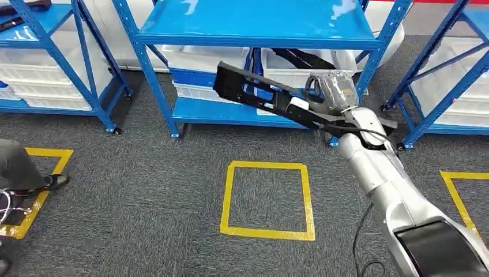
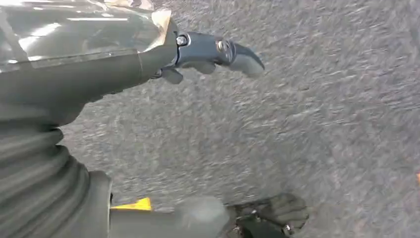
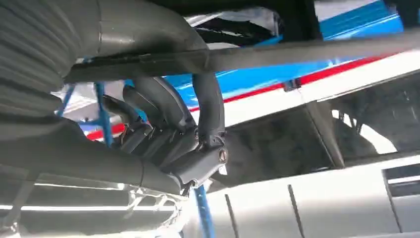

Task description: Take the parts from the cabinet and place them on the table.

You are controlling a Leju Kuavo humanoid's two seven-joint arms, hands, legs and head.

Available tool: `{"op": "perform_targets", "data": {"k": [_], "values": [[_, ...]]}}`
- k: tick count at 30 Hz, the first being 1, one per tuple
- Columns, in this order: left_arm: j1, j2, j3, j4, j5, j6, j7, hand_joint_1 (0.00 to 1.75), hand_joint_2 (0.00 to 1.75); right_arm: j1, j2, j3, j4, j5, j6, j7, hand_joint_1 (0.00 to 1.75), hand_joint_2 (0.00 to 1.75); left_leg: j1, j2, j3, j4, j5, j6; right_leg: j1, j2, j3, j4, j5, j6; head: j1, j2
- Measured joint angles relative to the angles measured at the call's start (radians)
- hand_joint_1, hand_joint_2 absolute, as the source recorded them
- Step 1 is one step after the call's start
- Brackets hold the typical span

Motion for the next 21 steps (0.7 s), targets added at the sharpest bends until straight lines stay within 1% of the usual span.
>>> {"op": "perform_targets", "data": {"k": [1,2,3,4,5,6,7,8,9,10,11,12,13,14,15,16,17,18,19,20,21], "values": [[-0.003,0.001,0.000,0.000,0.000,0.000,0.001,0.00,1.75,0.002,-0.003,-0.001,0.000,-0.001,-0.002,-0.002,1.71,1.75,0.000,0.000,-0.010,0.078,-0.031,-0.001,0.002,0.000,-0.018,0.001,0.013,-0.001,0.000,0.000],[-0.006,0.002,0.000,0.000,-0.002,-0.001,0.001,0.00,1.75,0.005,-0.005,-0.003,0.000,-0.002,-0.005,-0.002,1.71,1.75,0.000,0.000,-0.008,0.128,-0.028,-0.001,0.003,0.000,-0.033,0.002,0.026,-0.001,-0.002,0.000],[-0.007,0.002,0.000,0.000,-0.002,-0.001,0.001,0.00,1.75,0.010,-0.006,-0.007,0.000,-0.002,-0.005,-0.003,1.71,1.75,0.000,0.000,0.007,0.143,0.001,0.002,0.004,0.000,-0.047,0.002,0.038,0.001,0.000,0.000],[-0.008,0.002,0.000,0.000,-0.002,-0.001,0.001,0.00,1.75,0.013,-0.007,-0.010,-0.001,-0.002,-0.005,-0.003,1.71,1.75,0.000,0.000,0.038,0.126,0.039,0.006,0.004,0.000,-0.062,0.002,0.050,0.002,-0.001,0.000],[-0.009,0.002,0.000,-0.001,-0.002,-0.001,0.001,0.00,1.75,0.015,-0.009,-0.013,-0.004,-0.003,-0.005,-0.003,1.71,1.75,-0.001,0.000,0.095,0.068,0.070,0.013,0.006,0.001,-0.078,0.002,0.064,0.005,-0.001,0.000],[-0.012,0.003,0.000,-0.002,-0.002,0.000,0.000,0.00,1.75,0.015,-0.012,-0.016,-0.008,-0.003,-0.005,-0.003,1.71,1.75,-0.002,-0.004,0.166,-0.015,0.064,0.022,0.006,0.003,-0.089,0.002,0.076,0.009,-0.001,0.000],[-0.016,0.005,0.000,-0.005,-0.002,0.001,-0.001,0.00,1.75,0.016,-0.014,-0.022,-0.018,-0.006,-0.006,-0.002,1.71,1.75,-0.005,-0.011,0.251,-0.108,0.027,0.030,0.008,0.003,-0.095,0.003,0.083,0.016,-0.002,0.000],[-0.022,0.006,0.000,-0.006,-0.002,0.001,-0.002,0.00,1.75,0.013,-0.019,-0.029,-0.023,-0.008,-0.006,-0.001,1.71,1.75,-0.009,-0.012,0.298,-0.198,0.001,0.031,0.012,0.000,-0.098,0.004,0.092,0.021,0.002,0.000],[-0.025,0.006,0.000,-0.005,-0.002,0.002,-0.002,0.00,1.75,0.006,-0.021,-0.033,-0.026,-0.010,-0.009,-0.001,1.71,1.75,-0.012,-0.012,0.293,-0.205,-0.001,0.030,0.012,-0.002,-0.104,-0.003,0.112,0.031,0.000,0.000],[-0.027,0.005,0.000,-0.006,-0.002,0.002,-0.002,0.00,1.75,0.005,-0.021,-0.033,-0.026,-0.010,-0.009,0.000,1.71,1.75,-0.016,-0.012,0.288,-0.204,0.009,0.034,0.009,-0.003,-0.105,-0.010,0.126,0.037,-0.001,0.000],[-0.026,0.006,0.000,-0.006,-0.002,0.002,-0.002,0.00,1.75,0.008,-0.023,-0.034,-0.027,-0.010,-0.009,0.000,1.71,1.75,-0.020,-0.012,0.281,-0.207,0.018,0.039,0.009,-0.002,-0.105,-0.015,0.135,0.043,-0.001,0.000],[-0.025,0.003,0.000,-0.005,-0.002,0.002,-0.002,0.00,1.75,0.013,-0.025,-0.035,-0.027,-0.011,-0.009,0.000,1.71,1.75,-0.009,0.000,0.269,-0.219,0.043,0.051,0.009,0.000,-0.116,-0.007,0.120,0.046,-0.001,0.000],[-0.026,0.002,0.000,-0.005,-0.002,0.002,-0.002,0.00,1.75,0.014,-0.025,-0.036,-0.027,-0.009,-0.008,0.000,1.71,1.75,-0.012,-0.001,0.253,-0.219,0.056,0.064,0.013,0.002,-0.135,0.023,0.073,0.034,-0.001,0.000],[-0.027,0.003,0.000,-0.005,-0.002,0.002,-0.002,0.00,1.75,0.014,-0.028,-0.037,-0.028,-0.010,-0.009,-0.001,1.71,1.75,-0.014,0.001,0.238,-0.218,0.071,0.071,0.011,0.002,-0.154,0.082,0.015,0.022,0.004,0.000],[-0.026,0.004,0.000,-0.005,-0.002,0.002,-0.002,0.00,1.75,0.014,-0.029,-0.039,-0.028,-0.010,-0.009,-0.001,1.71,1.75,-0.015,0.000,0.219,-0.217,0.088,0.072,0.009,0.003,-0.171,0.163,-0.039,0.019,0.005,0.000],[-0.026,0.005,0.000,-0.005,-0.002,0.002,-0.002,0.00,1.75,0.016,-0.032,-0.040,-0.028,-0.011,-0.009,0.000,1.71,1.75,-0.017,0.000,0.199,-0.216,0.102,0.072,0.009,0.002,-0.186,0.241,-0.072,0.022,0.004,0.000],[-0.026,0.005,0.000,-0.005,-0.002,0.002,-0.002,0.00,1.75,0.020,-0.033,-0.041,-0.028,-0.015,-0.008,0.000,1.71,1.75,-0.018,0.001,0.181,-0.215,0.117,0.072,0.009,0.002,-0.190,0.300,-0.079,0.031,0.004,0.000],[-0.026,0.004,0.000,-0.005,-0.002,0.002,-0.002,0.00,1.75,0.024,-0.033,-0.043,-0.028,-0.021,-0.008,0.001,1.71,1.75,-0.018,0.001,0.161,-0.215,0.132,0.070,0.009,0.003,-0.177,0.324,-0.061,0.044,0.004,0.000],[-0.027,0.004,0.000,-0.005,-0.002,0.002,-0.002,0.00,1.75,0.028,-0.033,-0.045,-0.032,-0.023,-0.008,0.001,1.71,1.75,-0.019,0.002,0.141,-0.213,0.146,0.068,0.009,0.002,-0.145,0.306,-0.027,0.059,0.005,0.000],[-0.028,0.003,0.000,-0.005,-0.002,0.002,-0.002,0.00,1.75,0.028,-0.033,-0.048,-0.037,-0.023,-0.008,0.002,1.71,1.75,-0.019,0.002,0.122,-0.209,0.159,0.065,0.009,0.002,-0.095,0.251,0.003,0.068,0.004,0.000],[-0.029,0.003,0.000,-0.005,-0.002,0.003,-0.002,0.00,1.75,0.027,-0.032,-0.049,-0.043,-0.020,-0.009,0.002,1.71,1.75,-0.019,0.002,0.105,-0.204,0.170,0.061,0.009,0.002,-0.032,0.174,0.008,0.066,0.004,0.000]]}}
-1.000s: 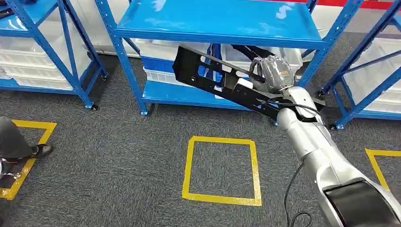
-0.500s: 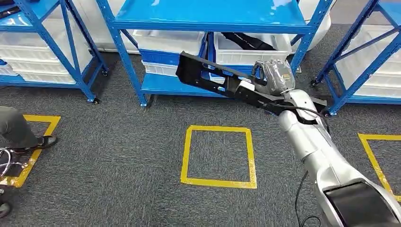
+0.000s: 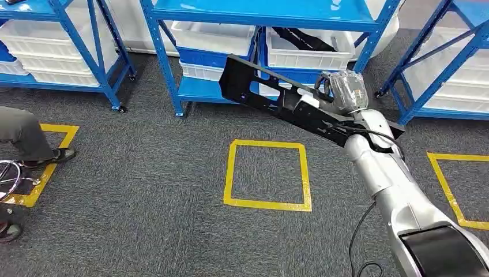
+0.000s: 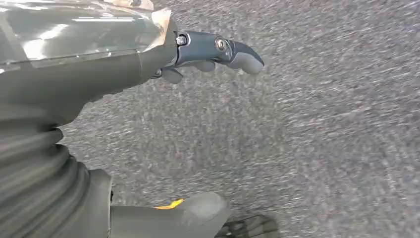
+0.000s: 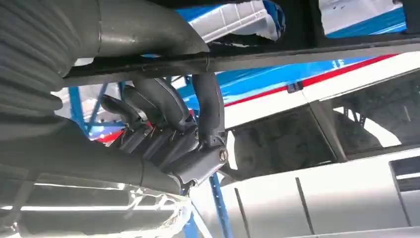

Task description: Take the parts from the cabinet and place them on the table.

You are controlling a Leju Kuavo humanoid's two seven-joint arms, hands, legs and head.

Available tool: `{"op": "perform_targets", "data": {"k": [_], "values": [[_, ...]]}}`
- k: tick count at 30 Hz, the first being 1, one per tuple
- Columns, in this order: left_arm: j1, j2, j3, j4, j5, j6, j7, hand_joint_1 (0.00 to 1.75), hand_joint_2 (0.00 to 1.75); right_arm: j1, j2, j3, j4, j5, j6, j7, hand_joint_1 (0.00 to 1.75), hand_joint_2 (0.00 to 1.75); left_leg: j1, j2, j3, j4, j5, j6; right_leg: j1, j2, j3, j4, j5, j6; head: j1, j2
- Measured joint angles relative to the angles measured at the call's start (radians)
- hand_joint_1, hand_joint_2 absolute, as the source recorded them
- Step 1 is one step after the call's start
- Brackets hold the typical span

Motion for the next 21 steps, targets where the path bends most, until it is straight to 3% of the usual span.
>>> {"op": "perform_targets", "data": {"k": [1,2,5,6,7,8,9,10,11,12,13,14,15,16,17,18,20,21], "values": [[-0.003,0.000,0.000,-0.002,0.002,0.002,0.000,0.00,1.75,-0.003,0.000,-0.003,-0.013,0.005,-0.001,0.003,1.71,1.75,-0.002,0.000,-0.011,0.006,0.010,-0.005,0.000,0.000,0.068,-0.095,-0.041,-0.014,0.000,0.000],[-0.006,0.000,0.001,-0.003,0.003,0.005,-0.002,0.00,1.75,-0.006,0.005,-0.006,-0.027,0.010,-0.001,0.008,1.71,1.75,-0.006,0.000,-0.021,0.008,0.021,-0.010,0.012,0.002,0.131,-0.196,-0.083,-0.029,-0.001,0.000],[-0.009,0.002,0.006,-0.004,0.011,0.013,-0.007,0.00,1.75,-0.015,0.012,-0.010,-0.035,0.010,0.013,0.018,1.71,1.75,-0.006,-0.001,-0.026,-0.007,0.060,-0.026,0.015,0.002,0.095,-0.192,-0.060,-0.049,-0.007,0.000],[-0.006,0.004,0.010,-0.002,0.011,0.013,-0.008,0.00,1.75,-0.014,0.014,-0.009,-0.035,0.010,0.021,0.019,1.71,1.75,-0.002,-0.004,-0.034,-0.005,0.054,-0.033,-0.006,-0.003,0.091,-0.196,-0.047,-0.061,-0.005,0.000],[-0.006,0.003,0.012,-0.003,0.012,0.013,-0.010,0.00,1.75,-0.015,0.020,-0.010,-0.037,0.010,0.026,0.020,1.71,1.75,0.001,-0.007,-0.045,0.015,0.007,-0.040,-0.003,-0.006,0.085,-0.196,-0.034,-0.068,-0.008,0.000],[-0.004,0.002,0.012,-0.003,0.012,0.013,-0.011,0.00,1.75,-0.016,0.021,-0.011,-0.042,0.007,0.029,0.022,1.71,1.75,0.005,-0.009,-0.062,0.068,-0.072,-0.047,-0.004,-0.007,0.070,-0.196,-0.017,-0.082,-0.011,0.000],[-0.005,0.002,0.013,-0.003,0.012,0.013,-0.011,0.00,1.75,-0.018,0.023,-0.013,-0.046,0.005,0.031,0.023,1.71,1.75,0.009,-0.010,-0.080,0.143,-0.137,-0.054,-0.003,-0.007,0.052,-0.194,-0.002,-0.082,-0.011,0.000],[-0.005,0.002,0.013,-0.003,0.012,0.013,-0.012,0.00,1.75,-0.021,0.024,-0.014,-0.048,0.003,0.033,0.023,1.71,1.75,0.013,-0.010,-0.096,0.220,-0.179,-0.061,-0.003,-0.007,0.035,-0.194,0.012,-0.082,-0.012,0.000],[-0.006,0.003,0.014,-0.003,0.012,0.013,-0.013,0.00,1.75,-0.022,0.025,-0.015,-0.049,0.002,0.039,0.023,1.71,1.75,0.018,-0.010,-0.105,0.290,-0.196,-0.067,-0.003,-0.007,0.017,-0.193,0.026,-0.079,-0.012,0.000],[-0.006,0.003,0.015,-0.003,0.012,0.013,-0.013,0.00,1.75,-0.021,0.025,-0.016,-0.049,-0.003,0.040,0.023,1.71,1.75,0.024,-0.009,-0.098,0.325,-0.177,-0.072,-0.004,-0.007,0.000,-0.192,0.039,-0.076,-0.011,0.000],[-0.006,0.003,0.015,-0.003,0.012,0.013,-0.013,0.00,1.75,-0.021,0.025,-0.018,-0.049,-0.008,0.042,0.023,1.71,1.75,0.029,-0.009,-0.074,0.317,-0.138,-0.077,-0.006,-0.007,-0.018,-0.190,0.052,-0.071,-0.013,0.000],[-0.006,0.004,0.016,-0.003,0.012,0.013,-0.013,0.00,1.75,-0.021,0.025,-0.021,-0.050,-0.010,0.042,0.023,1.71,1.75,0.035,-0.009,-0.030,0.276,-0.098,-0.081,-0.009,-0.007,-0.036,-0.187,0.064,-0.066,-0.012,0.000],[-0.007,0.005,0.016,-0.003,0.012,0.013,-0.013,0.00,1.75,-0.021,0.024,-0.026,-0.052,-0.012,0.043,0.023,1.71,1.75,0.040,-0.009,0.030,0.209,-0.078,-0.084,-0.012,-0.007,-0.052,-0.182,0.074,-0.058,-0.013,0.000],[-0.008,0.005,0.015,-0.003,0.012,0.012,-0.013,0.00,1.75,-0.023,0.024,-0.029,-0.056,-0.013,0.044,0.022,1.71,1.75,0.044,-0.010,0.098,0.127,-0.101,-0.087,-0.012,-0.007,-0.059,-0.174,0.081,-0.048,-0.013,0.000],[-0.010,0.004,0.015,-0.005,0.011,0.010,-0.013,0.00,1.75,-0.022,0.023,-0.034,-0.062,-0.015,0.045,0.022,1.71,1.75,0.036,-0.015,0.156,0.038,-0.151,-0.089,-0.008,-0.007,-0.071,-0.171,0.087,-0.039,-0.015,0.000],[-0.012,0.006,0.016,-0.006,0.011,0.010,-0.013,0.00,1.75,-0.024,0.016,-0.040,-0.066,-0.017,0.046,0.021,1.71,1.75,0.033,-0.020,0.164,0.006,-0.164,-0.074,-0.008,-0.011,-0.072,-0.171,0.095,-0.033,-0.008,0.000],[-0.012,0.006,0.016,-0.006,0.010,0.007,-0.013,0.00,1.75,-0.031,0.015,-0.043,-0.069,-0.019,0.050,0.021,1.71,1.75,0.019,-0.018,0.151,0.010,-0.148,-0.050,-0.009,-0.012,-0.073,-0.190,0.125,-0.013,-0.010,0.000],[-0.011,0.005,0.015,-0.006,0.009,0.006,-0.012,0.00,1.75,-0.027,0.007,-0.046,-0.070,-0.018,0.056,0.021,1.71,1.75,0.019,-0.016,0.139,0.000,-0.130,-0.035,-0.001,-0.012,-0.081,-0.195,0.134,-0.003,-0.006,0.000]]}}
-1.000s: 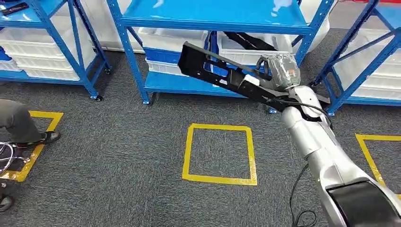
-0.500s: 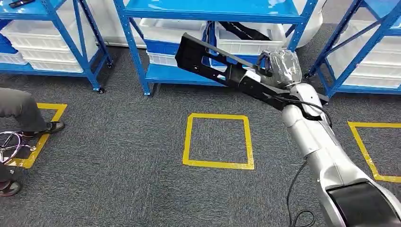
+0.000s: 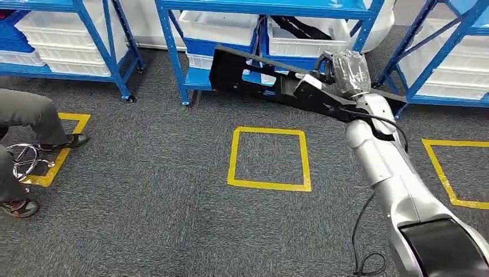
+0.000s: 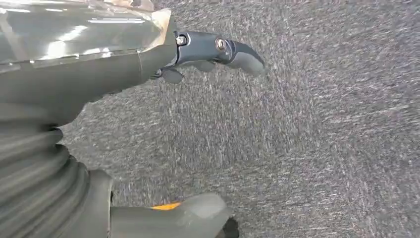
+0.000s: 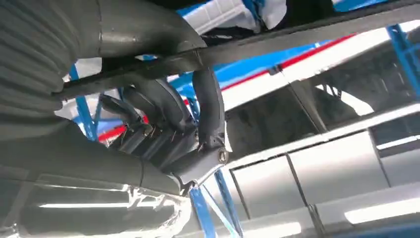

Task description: Take the parts from the cabinet and place them on the table.

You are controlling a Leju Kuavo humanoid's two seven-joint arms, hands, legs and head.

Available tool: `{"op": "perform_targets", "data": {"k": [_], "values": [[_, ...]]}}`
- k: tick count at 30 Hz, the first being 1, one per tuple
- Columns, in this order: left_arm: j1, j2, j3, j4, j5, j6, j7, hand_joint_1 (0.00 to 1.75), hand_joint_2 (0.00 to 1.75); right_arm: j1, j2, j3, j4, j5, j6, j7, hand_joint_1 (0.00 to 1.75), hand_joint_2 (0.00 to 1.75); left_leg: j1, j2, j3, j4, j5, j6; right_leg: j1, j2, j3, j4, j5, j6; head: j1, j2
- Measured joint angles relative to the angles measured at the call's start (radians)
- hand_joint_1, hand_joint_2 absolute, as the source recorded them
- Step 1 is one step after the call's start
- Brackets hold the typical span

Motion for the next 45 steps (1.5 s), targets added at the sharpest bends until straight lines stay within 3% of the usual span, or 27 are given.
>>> {"op": "perform_targets", "data": {"k": [1,3,5,7,9,10,12,14,15,16,18,20,21,22,24,25,26,27,28,31,33,36,38,40,41,42,45], "values": [[-0.001,-0.001,0.000,0.000,0.000,0.000,0.000,0.00,1.75,0.003,-0.009,-0.005,-0.001,0.000,0.002,0.000,1.71,1.75,0.004,0.007,-0.012,-0.002,0.015,0.013,-0.011,0.001,-0.008,0.009,-0.018,-0.004,-0.003,0.000],[-0.001,0.000,0.000,0.000,0.000,-0.002,0.004,0.00,1.75,0.005,-0.025,-0.015,-0.006,0.001,0.005,0.002,1.71,1.75,-0.001,0.005,-0.045,-0.002,0.046,0.028,-0.009,0.005,-0.062,0.120,-0.141,-0.027,0.009,0.000],[0.000,0.002,0.001,0.000,0.000,-0.002,0.005,0.00,1.75,0.004,-0.035,-0.019,-0.010,0.001,0.012,0.002,1.71,1.75,-0.005,0.006,-0.081,0.000,0.074,0.032,-0.008,0.008,-0.098,0.288,-0.224,-0.026,0.009,0.000],[-0.001,0.001,0.001,0.000,0.000,-0.002,0.005,0.00,1.75,0.008,-0.041,-0.020,-0.010,0.004,0.019,0.002,1.71,1.75,-0.009,0.008,-0.118,0.001,0.103,0.033,-0.005,0.012,-0.078,0.356,-0.205,-0.002,0.010,0.000],[-0.001,0.000,0.001,0.000,0.000,-0.002,0.004,0.00,1.75,0.010,-0.044,-0.021,-0.011,0.004,0.019,0.002,1.71,1.75,-0.011,0.009,-0.151,0.001,0.130,0.029,-0.001,0.012,0.022,0.264,-0.155,0.011,0.010,0.000],[-0.002,0.000,0.001,0.000,0.000,-0.002,0.003,0.00,1.75,0.009,-0.045,-0.022,-0.016,0.004,0.019,0.002,1.71,1.75,-0.011,0.009,-0.162,0.002,0.143,0.026,0.000,0.012,0.093,0.180,-0.158,0.002,0.010,0.000],[-0.002,0.000,0.001,-0.002,-0.001,-0.002,0.001,0.00,1.75,0.006,-0.047,-0.025,-0.033,0.008,0.021,0.002,1.71,1.75,-0.018,0.009,-0.171,0.004,0.162,0.017,0.015,0.012,0.237,-0.019,-0.233,-0.028,0.009,0.000],[-0.002,0.000,0.001,-0.002,-0.002,-0.003,-0.001,0.00,1.75,0.003,-0.048,-0.027,-0.034,0.009,0.024,0.002,1.71,1.75,-0.016,0.010,-0.172,-0.008,0.186,0.008,0.017,0.015,0.212,-0.015,-0.225,-0.034,0.005,0.000],[0.000,0.000,0.001,-0.002,-0.002,-0.003,-0.001,0.00,1.75,0.007,-0.050,-0.028,-0.034,0.010,0.026,0.002,1.71,1.75,-0.018,0.008,-0.175,-0.016,0.201,-0.001,0.016,0.015,0.204,-0.015,-0.214,-0.045,0.003,0.000],[0.003,0.002,0.002,-0.001,-0.002,-0.003,-0.001,0.00,1.75,0.008,-0.050,-0.028,-0.033,0.010,0.027,0.003,1.71,1.75,-0.010,0.004,-0.184,-0.013,0.193,-0.006,-0.014,0.011,0.197,-0.019,-0.195,-0.057,0.003,0.000],[0.006,0.000,0.002,-0.001,-0.002,-0.003,-0.002,0.00,1.75,0.008,-0.048,-0.027,-0.034,0.010,0.030,0.003,1.71,1.75,-0.007,0.004,-0.212,0.068,0.059,-0.017,-0.007,0.008,0.174,-0.017,-0.166,-0.076,-0.005,0.000],[0.005,0.000,0.002,-0.001,-0.002,-0.003,-0.004,0.00,1.75,0.008,-0.049,-0.028,-0.034,0.010,0.033,0.003,1.71,1.75,-0.001,0.004,-0.247,0.236,-0.051,-0.031,-0.007,0.008,0.138,-0.015,-0.137,-0.074,-0.005,0.000],[0.005,0.001,0.002,-0.001,-0.002,-0.003,-0.004,0.00,1.75,0.008,-0.049,-0.028,-0.034,0.013,0.035,0.003,1.71,1.75,0.002,0.004,-0.253,0.302,-0.057,-0.038,-0.007,0.008,0.121,-0.013,-0.124,-0.071,-0.005,0.000],[0.005,0.001,0.002,-0.001,-0.002,-0.003,-0.004,0.00,1.75,0.011,-0.049,-0.027,-0.034,0.013,0.036,0.003,1.71,1.75,0.007,0.004,-0.244,0.331,-0.029,-0.042,-0.008,0.008,0.103,-0.011,-0.113,-0.067,-0.006,0.000],[0.005,0.002,0.003,-0.001,-0.002,-0.003,-0.006,0.00,1.75,0.010,-0.049,-0.028,-0.034,0.013,0.036,0.003,1.71,1.75,0.016,0.004,-0.171,0.270,0.046,-0.048,-0.014,0.008,0.069,-0.001,-0.098,-0.058,-0.006,0.000],[0.004,0.002,0.004,-0.002,-0.002,-0.003,-0.011,0.00,1.75,0.010,-0.049,-0.028,-0.034,0.013,0.037,0.003,1.71,1.75,0.019,0.005,-0.111,0.201,0.059,-0.049,-0.015,0.009,0.057,0.005,-0.091,-0.052,-0.006,0.000],[0.003,0.001,0.003,-0.002,-0.003,-0.001,-0.013,0.00,1.75,0.009,-0.049,-0.029,-0.034,0.013,0.039,0.003,1.71,1.75,0.023,0.004,-0.039,0.113,0.022,-0.050,-0.014,0.008,0.050,0.013,-0.086,-0.045,-0.006,0.000],[0.002,0.002,0.004,-0.002,-0.007,0.003,-0.013,0.00,1.75,0.007,-0.050,-0.032,-0.038,0.013,0.040,0.003,1.71,1.75,0.017,0.002,0.018,0.026,-0.017,-0.049,-0.009,0.007,0.039,0.022,-0.083,-0.040,-0.008,0.000],[-0.001,0.001,0.004,-0.002,-0.008,0.007,-0.013,0.00,1.75,0.003,-0.050,-0.034,-0.038,0.013,0.039,0.003,1.71,1.75,0.015,0.000,0.022,0.006,-0.035,-0.033,-0.007,0.006,0.036,0.024,-0.077,-0.031,-0.002,0.000],[0.002,0.001,0.005,-0.002,-0.008,0.010,-0.012,0.00,1.75,-0.005,-0.047,-0.034,-0.038,0.037,0.038,0.003,1.71,1.75,0.004,0.002,0.009,0.000,-0.013,-0.002,0.001,0.007,0.030,0.012,-0.053,-0.002,0.000,0.000],[0.001,0.000,0.007,-0.002,-0.008,0.011,-0.011,0.00,1.75,-0.006,-0.050,-0.034,-0.038,0.042,0.037,0.005,1.71,1.75,0.007,0.007,-0.007,-0.003,0.008,0.024,-0.009,0.009,-0.010,0.084,-0.112,-0.015,0.008,0.000],[0.003,0.001,0.010,-0.002,-0.008,0.012,-0.009,0.00,1.75,-0.007,-0.048,-0.034,-0.037,0.049,0.036,0.007,1.71,1.75,0.002,0.006,-0.034,-0.001,0.028,0.028,-0.008,0.010,-0.092,0.310,-0.209,-0.019,0.010,0.000],[0.003,0.000,0.010,-0.002,-0.008,0.012,-0.006,0.00,1.75,-0.007,-0.048,-0.031,-0.037,0.071,0.028,0.011,1.71,1.75,-0.001,-0.003,-0.046,0.000,0.039,0.024,-0.008,0.011,-0.061,0.297,-0.204,-0.008,0.009,0.000],[0.003,0.000,0.011,-0.002,-0.009,0.012,-0.005,0.00,1.75,-0.009,-0.048,-0.028,-0.037,0.082,0.027,0.013,1.71,1.75,-0.001,-0.013,-0.052,0.003,0.045,0.018,-0.008,0.019,0.052,0.129,-0.155,0.002,0.010,0.000],[0.002,0.000,0.011,-0.002,-0.009,0.012,-0.003,0.00,1.75,-0.011,-0.048,-0.027,-0.037,0.085,0.027,0.013,1.71,1.75,-0.001,-0.017,-0.053,0.004,0.046,0.015,-0.008,0.036,0.105,0.044,-0.140,0.001,0.010,0.000],[0.001,0.000,0.011,-0.002,-0.010,0.012,-0.003,0.00,1.75,-0.015,-0.048,-0.027,-0.038,0.084,0.028,0.013,1.71,1.75,-0.008,-0.020,-0.062,0.007,0.050,0.008,-0.003,0.057,0.128,0.014,-0.153,-0.008,0.010,0.000],[0.002,0.000,0.011,-0.002,-0.011,0.012,0.001,0.00,1.75,-0.015,-0.048,-0.024,-0.039,0.085,0.027,0.015,1.71,1.75,-0.005,-0.036,-0.074,0.004,0.064,-0.009,0.007,0.042,0.116,0.021,-0.147,-0.020,0.007,0.000]]}}
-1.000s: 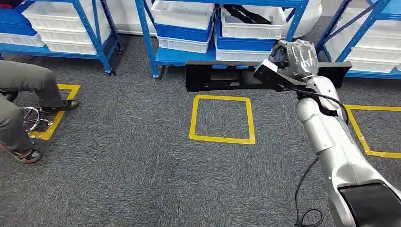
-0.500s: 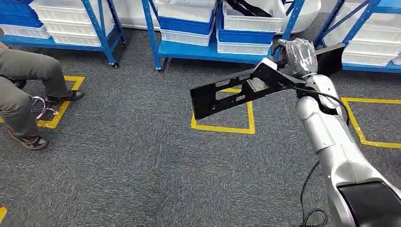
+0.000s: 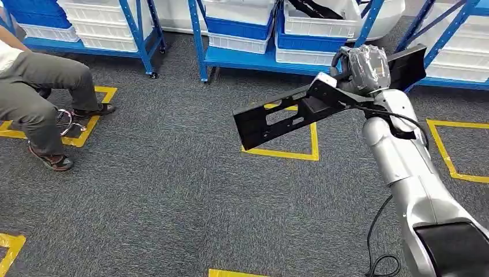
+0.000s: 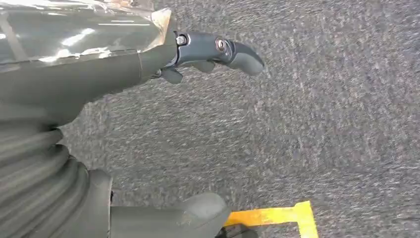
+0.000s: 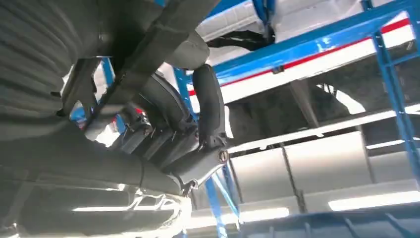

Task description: Take the parts from the cabinet and place them on the table.

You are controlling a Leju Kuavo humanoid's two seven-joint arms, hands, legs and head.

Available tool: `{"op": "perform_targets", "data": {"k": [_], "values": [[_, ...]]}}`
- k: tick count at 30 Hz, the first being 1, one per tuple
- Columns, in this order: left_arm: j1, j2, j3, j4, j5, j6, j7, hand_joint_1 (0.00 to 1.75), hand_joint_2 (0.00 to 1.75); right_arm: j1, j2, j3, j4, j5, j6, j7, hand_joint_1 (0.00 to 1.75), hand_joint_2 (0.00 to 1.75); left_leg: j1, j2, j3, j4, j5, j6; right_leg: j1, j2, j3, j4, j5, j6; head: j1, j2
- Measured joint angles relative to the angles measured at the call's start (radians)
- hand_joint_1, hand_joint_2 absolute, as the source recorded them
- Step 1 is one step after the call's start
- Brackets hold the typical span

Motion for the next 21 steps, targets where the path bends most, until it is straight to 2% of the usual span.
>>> {"op": "perform_targets", "data": {"k": [1,2,3,4,5,6,7,8,9,10,11,12,14,16,17,18,19,20,21], "values": [[0.001,0.000,0.000,0.000,0.000,0.000,0.002,0.00,1.75,0.000,0.000,0.002,0.000,0.000,0.000,0.000,1.71,1.75,-0.004,-0.007,-0.003,0.001,0.003,-0.005,-0.012,-0.010,0.000,-0.006,0.006,-0.010,-0.001,0.000],[0.001,0.001,0.001,0.000,0.000,0.000,0.002,0.00,1.75,0.000,0.003,0.003,0.000,0.000,0.000,0.000,1.71,1.75,0.002,-0.002,-0.010,0.013,-0.012,-0.007,-0.026,-0.019,0.000,-0.011,0.013,-0.019,0.001,0.000],[0.000,0.001,0.000,0.000,-0.001,0.000,0.002,0.00,1.75,-0.001,0.004,0.004,-0.001,0.000,0.000,0.000,1.71,1.75,0.000,0.014,-0.027,0.048,-0.043,-0.012,-0.024,-0.024,-0.002,-0.012,0.015,-0.028,-0.004,0.000],[-0.001,0.001,0.000,0.000,-0.001,0.000,0.006,0.00,1.75,-0.001,0.003,0.005,-0.001,0.000,0.000,0.000,1.71,1.75,0.004,0.026,-0.063,0.129,-0.091,-0.018,-0.021,-0.032,-0.005,-0.012,0.016,-0.037,-0.005,0.000],[-0.001,0.002,0.001,0.000,0.000,0.000,0.008,0.00,1.75,-0.001,0.003,0.005,-0.001,0.002,0.000,0.000,1.71,1.75,0.006,0.030,-0.099,0.208,-0.127,-0.023,-0.019,-0.039,-0.008,-0.011,0.018,-0.041,-0.003,0.000],[0.001,0.002,0.001,0.000,0.000,-0.001,0.012,0.00,1.75,0.000,0.004,0.006,-0.001,0.002,0.000,0.000,1.71,1.75,0.007,0.033,-0.132,0.280,-0.152,-0.027,-0.017,-0.046,-0.010,-0.011,0.018,-0.041,-0.005,0.000],[0.002,0.002,0.001,0.000,0.000,-0.001,0.014,0.00,1.75,0.002,0.004,0.006,-0.001,0.002,0.000,0.000,1.71,1.75,0.008,0.035,-0.148,0.313,-0.155,-0.030,-0.017,-0.053,-0.012,-0.011,0.018,-0.041,-0.004,0.000],[0.002,0.002,0.001,0.000,0.000,-0.001,0.016,0.00,1.75,0.004,0.004,0.007,-0.001,0.003,0.000,0.000,1.71,1.75,0.011,0.037,-0.139,0.299,-0.136,-0.032,-0.017,-0.061,-0.012,-0.011,0.018,-0.041,-0.005,0.000],[0.002,0.002,0.001,0.000,0.000,-0.001,0.019,0.00,1.75,0.005,0.004,0.007,-0.001,0.003,0.000,0.000,1.71,1.75,0.013,0.041,-0.113,0.251,-0.104,-0.033,-0.017,-0.067,-0.011,-0.009,0.018,-0.040,-0.005,0.000],[0.002,0.003,0.002,0.000,0.000,-0.001,0.021,0.00,1.75,0.005,0.004,0.007,-0.001,0.005,0.000,0.000,1.71,1.75,0.016,0.051,-0.060,0.153,-0.054,-0.034,-0.019,-0.075,-0.011,-0.006,0.018,-0.040,-0.004,0.000],[0.002,0.003,0.002,0.000,0.000,-0.001,0.021,0.00,1.75,0.005,0.004,0.007,-0.002,0.005,0.000,0.000,1.71,1.75,0.017,0.074,-0.014,0.069,-0.019,-0.034,-0.018,-0.081,-0.011,-0.001,0.017,-0.038,-0.006,0.000],[0.000,0.003,0.002,0.000,0.000,-0.003,0.023,0.00,1.75,0.005,0.004,0.007,-0.004,0.005,0.000,0.000,1.71,1.75,0.011,0.103,0.008,0.026,-0.026,-0.036,-0.009,-0.087,-0.015,0.003,0.012,-0.032,-0.005,0.000],[0.001,0.003,0.004,0.000,0.000,-0.004,0.023,0.00,1.75,0.005,0.001,0.006,-0.006,0.006,0.000,0.000,1.71,1.75,0.005,0.086,-0.003,0.019,-0.019,-0.017,0.001,-0.099,-0.019,0.005,0.015,-0.022,0.001,0.000],[0.002,0.003,0.005,0.000,0.000,-0.005,0.024,0.00,1.75,0.005,0.005,0.007,-0.006,0.006,0.000,0.000,1.71,1.75,-0.001,0.070,-0.007,0.016,-0.012,-0.002,0.003,-0.114,-0.018,0.000,0.020,-0.011,0.000,0.000],[0.002,0.002,0.005,0.000,-0.001,-0.005,0.024,0.00,1.75,0.006,0.005,0.007,-0.008,0.006,0.000,0.000,1.71,1.75,0.007,0.064,-0.002,0.003,-0.002,0.012,0.002,-0.112,-0.033,0.006,0.010,-0.005,0.000,0.000],[0.000,0.000,0.005,0.000,-0.001,-0.005,0.024,0.00,1.75,0.006,0.004,0.007,-0.008,0.006,0.000,0.000,1.71,1.75,0.004,0.056,-0.004,0.000,0.004,0.021,-0.004,-0.076,-0.040,0.037,-0.013,-0.007,0.001,0.000],[0.000,0.002,0.006,0.000,-0.001,-0.005,0.024,0.00,1.75,0.006,0.001,0.006,-0.008,0.006,0.000,-0.002,1.71,1.75,0.005,0.049,-0.008,0.000,0.007,0.026,-0.007,-0.054,-0.066,0.095,-0.043,-0.012,0.003,0.000],[-0.001,0.002,0.006,0.000,-0.001,-0.005,0.024,0.00,1.75,0.007,-0.002,0.006,-0.008,0.006,0.000,-0.002,1.71,1.75,0.006,0.038,-0.013,0.000,0.010,0.029,-0.009,-0.041,-0.105,0.186,-0.081,-0.016,0.005,0.000],[-0.001,0.002,0.007,0.000,-0.001,-0.005,0.024,0.00,1.75,0.010,-0.004,0.006,-0.008,0.006,0.000,-0.001,1.71,1.75,0.005,0.029,-0.016,0.000,0.012,0.032,-0.009,-0.037,-0.140,0.263,-0.110,-0.016,0.005,0.000]]}}
